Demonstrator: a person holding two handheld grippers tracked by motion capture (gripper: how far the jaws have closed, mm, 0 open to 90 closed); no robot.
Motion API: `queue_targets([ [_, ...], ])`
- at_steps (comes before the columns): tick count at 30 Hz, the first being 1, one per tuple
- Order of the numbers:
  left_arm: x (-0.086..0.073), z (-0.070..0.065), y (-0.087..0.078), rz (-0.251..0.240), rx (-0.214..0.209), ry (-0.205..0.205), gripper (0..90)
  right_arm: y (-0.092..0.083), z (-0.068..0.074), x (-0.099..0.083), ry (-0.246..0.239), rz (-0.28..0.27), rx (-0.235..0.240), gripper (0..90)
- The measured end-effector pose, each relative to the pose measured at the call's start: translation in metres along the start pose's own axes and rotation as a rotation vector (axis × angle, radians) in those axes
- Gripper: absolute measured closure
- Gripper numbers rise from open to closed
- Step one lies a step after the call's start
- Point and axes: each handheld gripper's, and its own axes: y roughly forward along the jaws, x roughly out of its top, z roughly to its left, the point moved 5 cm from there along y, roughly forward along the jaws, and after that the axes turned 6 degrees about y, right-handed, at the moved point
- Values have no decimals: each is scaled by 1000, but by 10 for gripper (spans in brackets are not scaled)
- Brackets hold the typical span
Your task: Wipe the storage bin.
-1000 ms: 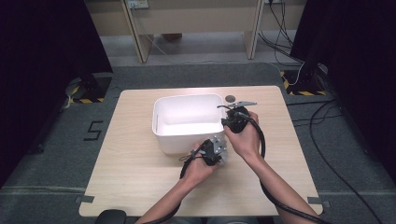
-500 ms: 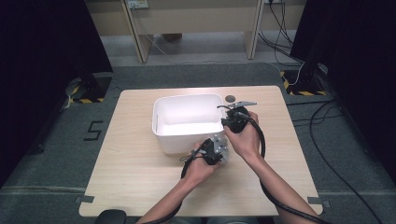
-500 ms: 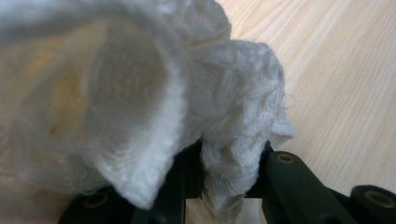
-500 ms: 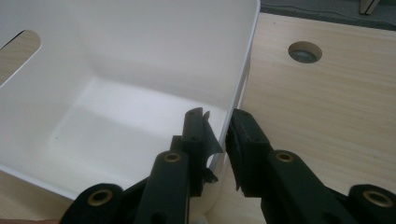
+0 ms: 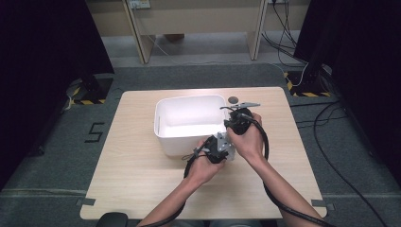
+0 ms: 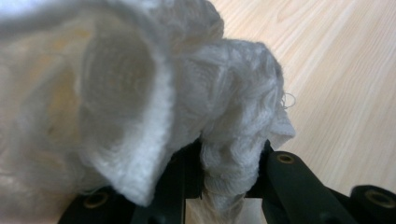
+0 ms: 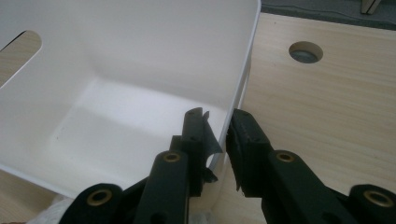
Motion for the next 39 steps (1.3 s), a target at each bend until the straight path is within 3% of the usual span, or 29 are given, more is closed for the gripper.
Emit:
queue_targets([
  [10, 13, 2, -8, -32, 9, 8, 749, 0, 0, 0, -3, 0, 1, 768],
  [26, 13, 2, -4, -55, 9, 11, 749, 0, -1, 1, -8, 7, 6, 766],
  [34, 4, -2, 7, -31, 10, 20, 749, 0, -1, 1, -13, 6, 8, 765],
  [39, -7, -5, 20, 15, 6, 41, 749, 0, -1, 1, -16, 4, 8, 766],
])
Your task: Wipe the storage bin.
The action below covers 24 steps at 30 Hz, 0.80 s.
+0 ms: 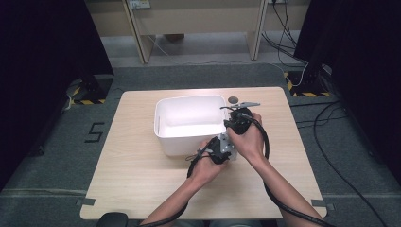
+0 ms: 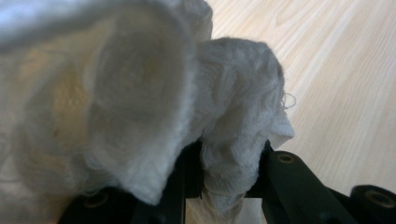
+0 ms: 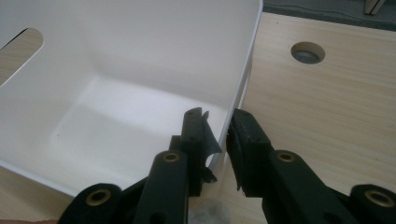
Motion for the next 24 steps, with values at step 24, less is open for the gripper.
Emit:
queue_targets([
  [24, -29, 2, -46, 30, -41, -48, 751, -1, 1, 2, 10, -17, 18, 617],
])
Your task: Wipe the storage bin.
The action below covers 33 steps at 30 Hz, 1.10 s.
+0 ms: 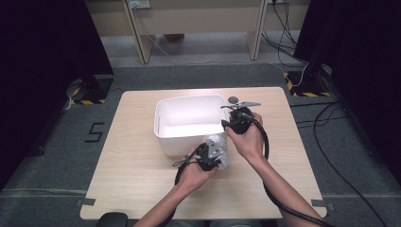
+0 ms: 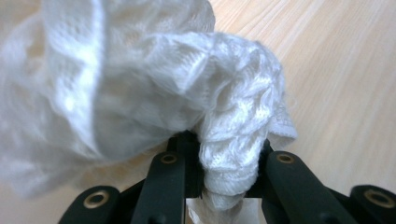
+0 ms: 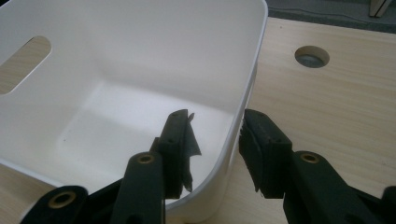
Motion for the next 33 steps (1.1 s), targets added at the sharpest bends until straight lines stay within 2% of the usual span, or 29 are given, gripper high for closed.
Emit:
queue_targets([
  [3, -12, 6, -22, -15, 21, -17, 751, -1, -2, 1, 10, -7, -2, 610],
  [5, -23, 11, -36, -24, 27, -46, 751, -3, -2, 1, 18, -7, 0, 608],
  [6, -23, 11, -36, -24, 27, -46, 751, -4, -2, 2, 19, -9, -1, 608],
  [8, -48, 25, -64, -22, 73, -96, 751, -6, -4, 3, 20, -17, -7, 612],
  [9, -48, 25, -64, -22, 73, -96, 751, -6, -4, 3, 20, -17, -7, 612],
  [10, -62, 34, -80, -26, 98, -133, 751, -5, -6, 4, 23, -13, -9, 625],
  [12, -77, 45, -99, -18, 143, -158, 751, -5, -7, 4, 20, -5, -12, 654],
  [13, -77, 45, -99, -18, 143, -158, 751, -4, -7, 4, 19, 3, -12, 668],
  [14, -91, 59, -119, -20, 191, -193, 751, -4, -7, 3, 19, 10, -14, 684],
  [15, -99, 69, -131, -16, 228, -210, 751, -3, -7, 3, 15, 13, -16, 691],
  [19, -122, 102, -162, -5, 333, -272, 751, -2, -6, 5, -5, 38, 7, 768],
  [20, -127, 111, -168, -2, 355, -287, 751, -2, -5, 5, -11, 50, 0, 773],
  [21, -127, 111, -168, -2, 355, -287, 750, -2, -5, 7, -29, 55, -8, 781],
  [22, -134, 127, -174, 1, 388, -311, 750, -2, -6, 8, -37, 61, -10, 790],
  [26, -139, 151, -169, 9, 410, -323, 749, -2, -19, 14, -61, 77, -18, 832],
  [28, -137, 160, -160, 15, 402, -323, 749, -1, -30, 18, -75, 81, -37, 850],
  [30, -132, 165, -148, 16, 389, -318, 748, -3, -37, 22, -87, 71, -69, 791],
  [32, -125, 169, -137, 8, 370, -308, 747, -9, -43, 27, -72, 25, -73, 721],
  [33, -122, 172, -130, 5, 365, -302, 747, -15, -44, 29, -64, 5, -70, 729],
])
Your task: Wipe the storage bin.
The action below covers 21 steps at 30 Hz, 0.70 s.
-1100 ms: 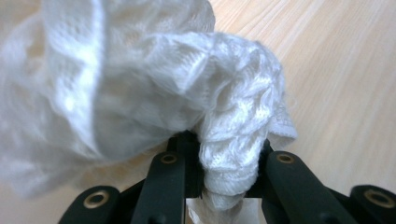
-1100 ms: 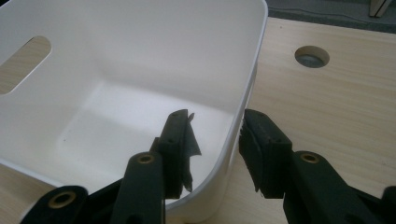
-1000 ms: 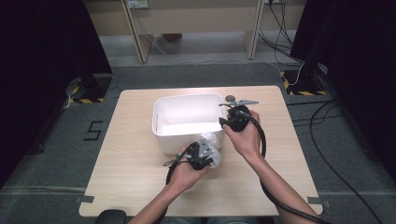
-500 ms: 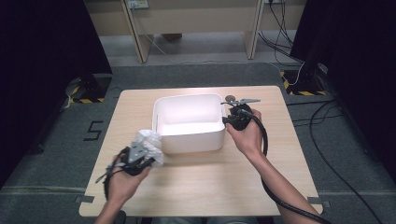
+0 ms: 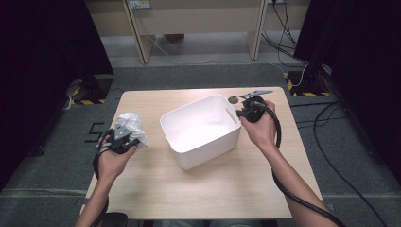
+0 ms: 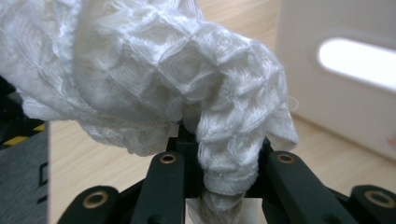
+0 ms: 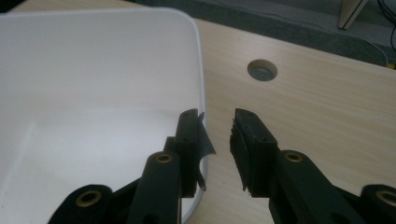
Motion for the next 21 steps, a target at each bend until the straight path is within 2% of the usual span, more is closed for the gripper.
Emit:
queue_targets([
  [1, 3, 0, 7, 5, 8, 21, 747, -6, -2, 1, 2, -14, -4, 749],
  [2, 3, 0, 7, 5, 8, 21, 746, -6, -2, 1, 2, -14, -4, 749],
  [3, 10, 3, 21, 13, 5, 37, 747, -21, -6, -1, 3, -29, -20, 823],
  [4, 13, 5, 28, 18, 13, 39, 747, -25, -7, -3, 7, -25, -27, 843],
  [8, 26, 11, 44, 6, 3, 37, 747, -39, -18, -24, 48, 35, -36, 900],
  [11, 32, 8, 52, -11, -36, 42, 746, -36, -15, -45, 82, 107, 24, 900],
  [13, 33, 3, 57, -22, -79, 49, 747, -32, -10, -55, 78, 141, 50, 900],
  [14, 33, 2, 59, -21, -85, 61, 747, -28, -7, -60, 75, 151, 70, 900],
  [15, 33, 0, 60, -21, -89, 84, 747, -27, -5, -61, 77, 155, 80, 900],
  [16, 33, 0, 60, -21, -89, 84, 748, -27, -5, -61, 77, 155, 80, 900],
  [17, 33, -7, 62, -30, -128, 99, 748, -22, 1, -62, 54, 155, 104, 900],
  [18, 33, -7, 62, -30, -128, 99, 748, -22, 1, -62, 54, 155, 104, 900],
  [19, 34, -11, 61, -39, -158, 116, 748, -17, 6, -60, 56, 162, 131, 899],
  [21, 33, -13, 60, -38, -159, 137, 748, -12, 8, -58, 44, 166, 128, 899],
])
